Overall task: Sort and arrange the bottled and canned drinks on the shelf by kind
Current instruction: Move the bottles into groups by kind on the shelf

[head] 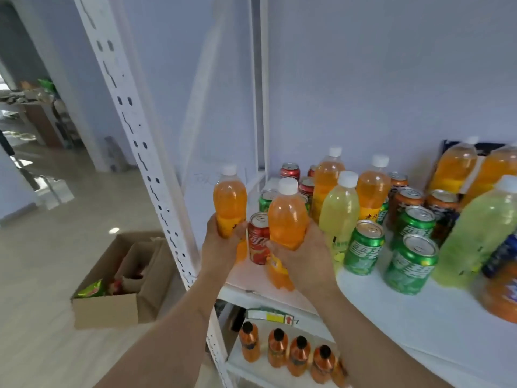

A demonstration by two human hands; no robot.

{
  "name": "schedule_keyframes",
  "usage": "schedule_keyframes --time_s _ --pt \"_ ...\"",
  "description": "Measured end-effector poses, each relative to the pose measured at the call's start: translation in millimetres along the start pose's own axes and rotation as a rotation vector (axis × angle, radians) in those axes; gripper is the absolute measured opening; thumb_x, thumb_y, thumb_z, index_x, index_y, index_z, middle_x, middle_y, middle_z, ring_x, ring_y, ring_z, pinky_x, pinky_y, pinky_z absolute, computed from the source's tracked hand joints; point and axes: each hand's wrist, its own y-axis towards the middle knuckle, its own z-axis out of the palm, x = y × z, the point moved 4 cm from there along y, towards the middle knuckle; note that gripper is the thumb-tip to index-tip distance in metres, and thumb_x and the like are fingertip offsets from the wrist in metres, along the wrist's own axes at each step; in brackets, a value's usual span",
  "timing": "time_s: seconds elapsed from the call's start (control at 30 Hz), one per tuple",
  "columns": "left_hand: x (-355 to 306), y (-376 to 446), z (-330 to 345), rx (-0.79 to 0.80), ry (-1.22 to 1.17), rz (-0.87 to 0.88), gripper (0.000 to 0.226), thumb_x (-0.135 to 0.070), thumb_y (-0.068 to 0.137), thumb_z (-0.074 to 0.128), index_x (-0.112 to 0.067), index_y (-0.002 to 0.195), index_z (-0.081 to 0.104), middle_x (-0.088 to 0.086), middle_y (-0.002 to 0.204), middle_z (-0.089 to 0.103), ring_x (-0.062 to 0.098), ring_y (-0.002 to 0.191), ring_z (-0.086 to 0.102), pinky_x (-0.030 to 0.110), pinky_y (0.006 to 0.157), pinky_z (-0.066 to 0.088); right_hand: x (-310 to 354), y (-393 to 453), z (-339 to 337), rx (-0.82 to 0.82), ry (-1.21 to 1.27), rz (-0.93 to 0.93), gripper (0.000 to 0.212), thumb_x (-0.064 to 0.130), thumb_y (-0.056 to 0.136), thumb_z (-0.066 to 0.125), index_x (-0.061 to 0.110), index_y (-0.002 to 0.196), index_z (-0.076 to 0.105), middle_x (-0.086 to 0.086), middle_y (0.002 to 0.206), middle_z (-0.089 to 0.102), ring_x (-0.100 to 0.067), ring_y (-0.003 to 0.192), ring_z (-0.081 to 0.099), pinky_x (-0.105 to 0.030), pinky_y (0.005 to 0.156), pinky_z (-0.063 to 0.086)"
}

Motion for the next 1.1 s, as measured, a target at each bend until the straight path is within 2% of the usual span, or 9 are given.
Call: schedule_keyframes --time_s 0.13,0.27,0.33,0.43,0.53,0.7,0.83,0.9,1.1 --pt "2 -21 -9 0.048 -0.102 0.077 0.029 -0.041 0.088 0.069 -0.036 0.109 0.051 -0.011 0.100 0.064 0.004 0.090 0.062 0.030 0.078 0.049 3 -30 -9 -0.016 0.178 0.051 0.077 0.050 0.070 0.080 0.040 0.133 0.038 0.015 0.121 0.050 -0.006 0.109 0.055 -0.030 0.089 0.050" --pt "0 -89 -7 0.169 -0.176 0.070 0.047 -0.053 0.083 0.062 -0.024 0.118 0.048 -0.010 0.099 0.061 0.008 0.092 0.062 0.024 0.069 0.046 -5 -67 -40 -0.131 0.295 0.125 0.050 0.041 0.079 0.077 0.046 0.116 0.044 0.020 0.110 0.060 0.007 0.095 0.060 -0.008 0.070 0.047" --pt "-11 -127 4 0.283 -0.210 0.062 0.052 -0.062 0.082 0.062 -0.026 0.117 0.049 -0.010 0.099 0.062 0.006 0.090 0.063 0.025 0.069 0.046 -14 -82 -69 -0.210 0.320 0.163 0.043 0.035 0.082 0.075 0.043 0.113 0.046 0.024 0.100 0.062 0.012 0.084 0.060 -0.006 0.065 0.046" --pt "-29 -176 37 0.493 -0.271 0.015 0.041 -0.068 0.080 0.060 -0.039 0.107 0.054 -0.012 0.099 0.067 -0.001 0.086 0.066 0.026 0.071 0.050 -36 -104 -124 -0.289 0.296 0.216 0.041 0.037 0.083 0.074 0.033 0.116 0.051 0.018 0.097 0.065 0.003 0.085 0.062 -0.019 0.072 0.048" --pt "-54 -224 84 0.678 -0.320 -0.028 0.039 -0.072 0.078 0.060 -0.045 0.105 0.059 -0.012 0.103 0.071 0.008 0.094 0.070 0.036 0.080 0.056 -63 -133 -192 -0.382 0.264 0.265 0.044 0.042 0.081 0.075 0.031 0.117 0.052 0.016 0.099 0.066 -0.003 0.090 0.063 -0.031 0.081 0.052" --pt "-108 -324 164 0.907 -0.459 -0.141 0.050 -0.061 0.075 0.060 -0.031 0.116 0.061 -0.001 0.104 0.075 0.018 0.090 0.074 0.038 0.070 0.059 -110 -187 -319 -0.498 0.198 0.344 0.046 0.048 0.077 0.077 0.032 0.114 0.054 0.011 0.098 0.068 -0.011 0.088 0.067 -0.042 0.084 0.056" --pt "-139 -400 225 0.997 -0.498 -0.221 0.062 -0.062 0.071 0.065 -0.025 0.120 0.061 0.005 0.107 0.075 0.026 0.094 0.073 0.049 0.082 0.058 -143 -223 -418 -0.546 0.157 0.396 0.053 0.051 0.077 0.074 0.029 0.120 0.053 0.006 0.102 0.068 -0.017 0.090 0.067 -0.047 0.084 0.057" --pt "-154 -432 253 1.026 -0.507 -0.242 0.060 -0.063 0.070 0.065 -0.029 0.120 0.061 0.003 0.108 0.074 0.024 0.096 0.073 0.047 0.082 0.058 -157 -234 -461 -0.567 0.135 0.405 0.056 0.053 0.077 0.073 0.027 0.122 0.052 0.003 0.103 0.068 -0.020 0.091 0.067 -0.048 0.084 0.056" --pt "-197 -494 335 1.083 -0.512 -0.250 0.064 -0.065 0.065 0.066 -0.030 0.120 0.060 0.001 0.108 0.074 0.024 0.097 0.072 0.048 0.084 0.057 -195 -245 -564 -0.579 0.101 0.404 0.064 0.055 0.076 0.074 0.026 0.127 0.048 0.006 0.107 0.064 -0.016 0.093 0.064 -0.038 0.078 0.054"
